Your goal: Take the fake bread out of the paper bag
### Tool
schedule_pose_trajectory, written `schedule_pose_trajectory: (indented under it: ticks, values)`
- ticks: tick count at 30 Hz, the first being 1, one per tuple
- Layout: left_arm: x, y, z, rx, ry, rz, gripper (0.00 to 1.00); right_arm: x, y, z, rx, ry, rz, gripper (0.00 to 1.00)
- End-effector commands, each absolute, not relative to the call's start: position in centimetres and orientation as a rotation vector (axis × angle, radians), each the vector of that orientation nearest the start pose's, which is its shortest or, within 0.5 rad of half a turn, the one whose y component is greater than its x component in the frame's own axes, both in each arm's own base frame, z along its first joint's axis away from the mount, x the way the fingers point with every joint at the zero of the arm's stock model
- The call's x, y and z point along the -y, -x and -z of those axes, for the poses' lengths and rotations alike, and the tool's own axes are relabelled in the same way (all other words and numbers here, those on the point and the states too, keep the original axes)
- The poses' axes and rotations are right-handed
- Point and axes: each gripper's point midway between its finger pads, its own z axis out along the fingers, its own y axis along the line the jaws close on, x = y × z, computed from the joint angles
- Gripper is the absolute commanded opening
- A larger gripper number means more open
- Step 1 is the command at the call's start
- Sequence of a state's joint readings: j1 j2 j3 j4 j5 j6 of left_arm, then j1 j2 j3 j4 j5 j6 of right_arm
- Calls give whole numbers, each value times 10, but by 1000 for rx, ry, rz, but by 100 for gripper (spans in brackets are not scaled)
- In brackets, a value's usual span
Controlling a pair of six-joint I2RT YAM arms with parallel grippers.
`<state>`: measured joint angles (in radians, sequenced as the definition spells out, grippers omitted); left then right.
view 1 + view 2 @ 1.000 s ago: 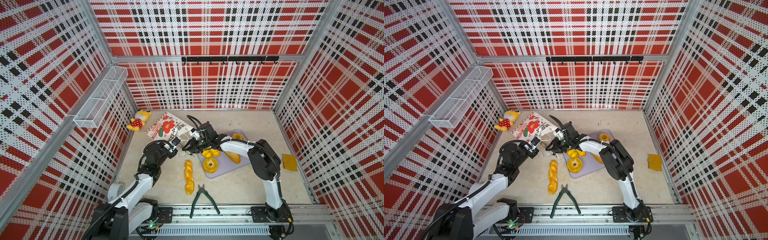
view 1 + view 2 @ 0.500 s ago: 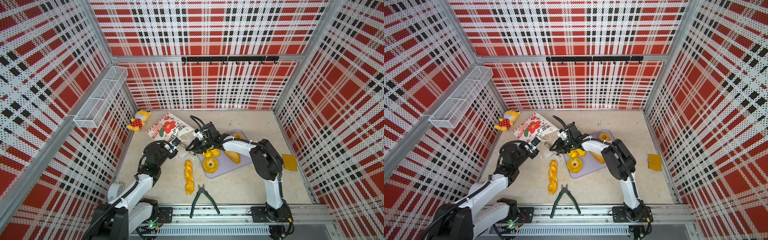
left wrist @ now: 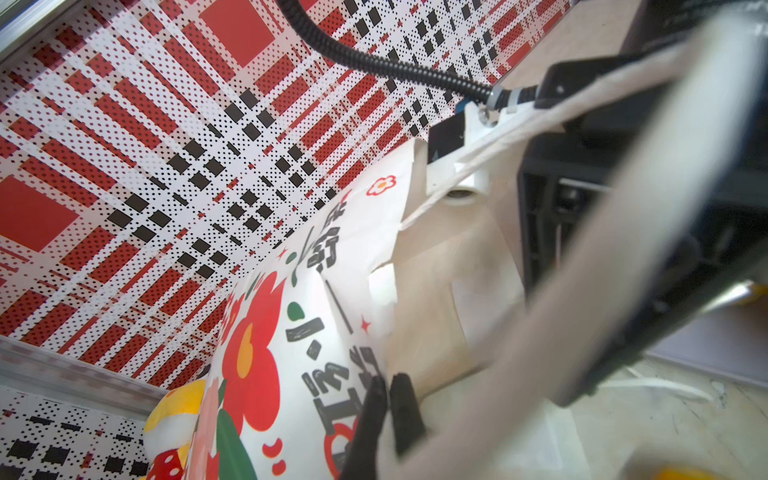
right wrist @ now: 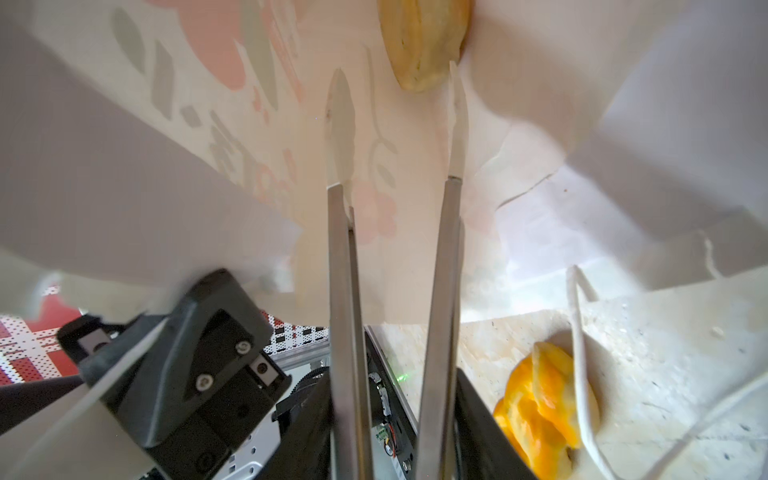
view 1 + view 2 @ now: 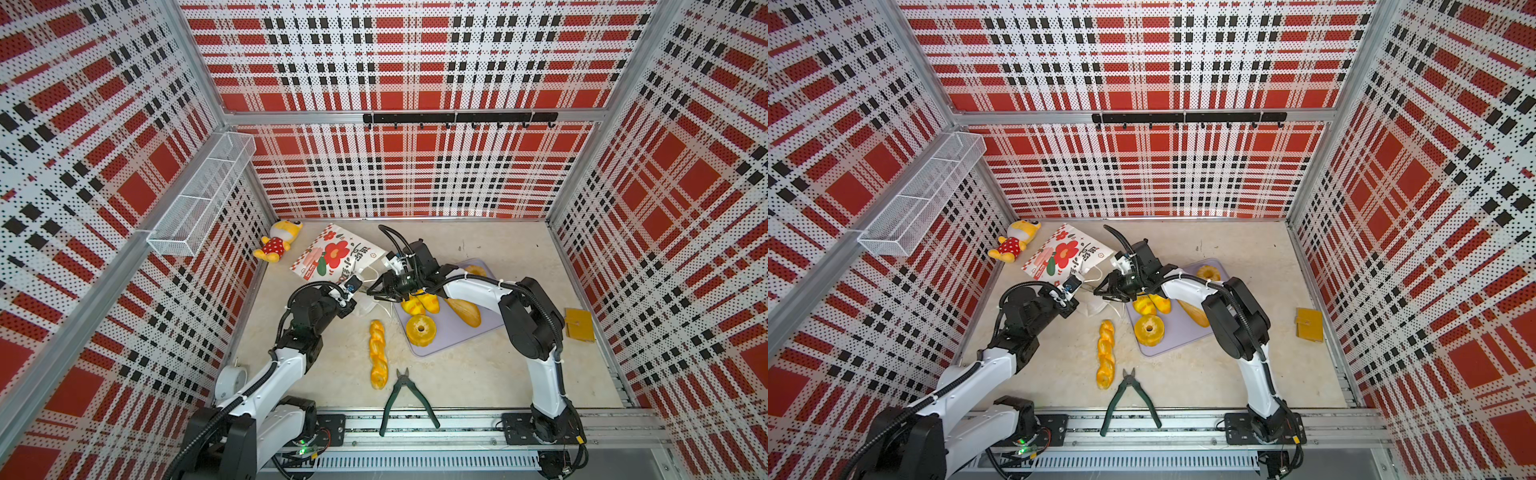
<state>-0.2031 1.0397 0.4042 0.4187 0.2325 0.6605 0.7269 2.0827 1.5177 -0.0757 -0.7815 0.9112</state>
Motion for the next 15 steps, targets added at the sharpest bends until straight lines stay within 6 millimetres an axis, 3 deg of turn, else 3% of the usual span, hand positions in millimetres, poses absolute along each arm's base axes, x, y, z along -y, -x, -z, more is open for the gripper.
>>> schedule_pose_trajectory:
  ticks: [1,8,15]
  values:
    - [122,-337,-202,-1482,-934,-99,0,-467,-339,-165,-2465,351,-1710,42]
    - [127,-336,-199,-1479,-954,-86,0,-482,-352,-154,-2463,354,-1727,42]
    - [130,-339,-198,-1480,-952,-80,0,-504,-347,-123,-2504,394,-1768,39]
